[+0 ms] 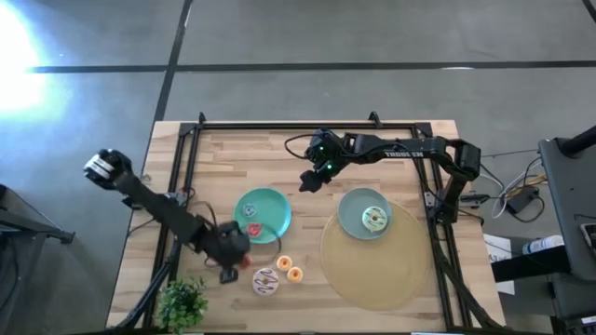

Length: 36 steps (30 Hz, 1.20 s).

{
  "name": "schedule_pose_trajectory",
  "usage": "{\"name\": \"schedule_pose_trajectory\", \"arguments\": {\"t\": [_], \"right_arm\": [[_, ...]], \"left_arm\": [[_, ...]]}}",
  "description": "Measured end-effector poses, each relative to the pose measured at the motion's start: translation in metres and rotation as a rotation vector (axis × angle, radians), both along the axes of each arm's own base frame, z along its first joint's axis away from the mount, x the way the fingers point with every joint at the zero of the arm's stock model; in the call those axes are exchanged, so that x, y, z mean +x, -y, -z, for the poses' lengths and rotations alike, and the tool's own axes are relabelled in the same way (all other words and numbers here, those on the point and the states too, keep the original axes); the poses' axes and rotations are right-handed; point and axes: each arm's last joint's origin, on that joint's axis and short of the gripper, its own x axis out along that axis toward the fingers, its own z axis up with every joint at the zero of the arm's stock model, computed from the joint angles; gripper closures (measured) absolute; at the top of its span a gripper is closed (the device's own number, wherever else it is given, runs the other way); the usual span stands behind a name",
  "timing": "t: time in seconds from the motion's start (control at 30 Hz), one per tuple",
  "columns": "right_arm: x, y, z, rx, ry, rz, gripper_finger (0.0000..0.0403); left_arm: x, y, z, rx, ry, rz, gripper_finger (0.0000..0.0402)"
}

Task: Pick & Place donuts
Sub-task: Put the small red donut on the blue plate, then put the small yellow donut on the blue plate

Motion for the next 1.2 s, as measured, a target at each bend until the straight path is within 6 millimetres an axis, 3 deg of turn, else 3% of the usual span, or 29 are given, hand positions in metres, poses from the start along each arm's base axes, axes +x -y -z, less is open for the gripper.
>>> {"name": "schedule_pose_trajectory", "arguments": {"t": [0.1,0.17,0.37,0.5,0.7,0.93,1.07,1.2], "right_arm": [[0.0,0.0,0.0,0.0,0.0,-0.003,0.0166],[0.0,0.0,0.0,0.0,0.001,-0.005,0.0166],[0.0,-0.001,0.0,0.0,0.001,-0.007,0.0168],[0.001,-0.003,0.0,0.0,0.001,-0.014,0.0167],[0.002,-0.01,0.0,-0.009,0.004,-0.046,0.017],[0.003,-0.019,0.001,-0.039,0.021,-0.132,0.017],[0.003,-0.046,0.005,-0.087,-0.017,-0.273,0.017],[0.012,-0.092,0.019,-0.168,-0.026,-0.41,0.017]], "left_arm": [[0.002,-0.033,-0.019,0.074,0.094,-0.111,0.04],[0.005,-0.059,-0.021,0.144,0.118,-0.174,0.04],[0.019,-0.128,0.002,0.245,0.016,-0.289,0.04],[0.032,-0.15,0.018,0.155,-0.021,-0.315,0.0373],[0.043,-0.154,0.021,0.171,-0.059,-0.302,0.0299],[0.033,-0.149,-0.007,0.166,-0.064,-0.305,0.0272],[0.015,-0.131,-0.031,0.146,-0.029,-0.254,0.0272],[-0.001,-0.099,-0.049,0.077,0.094,-0.184,0.0272]]}}
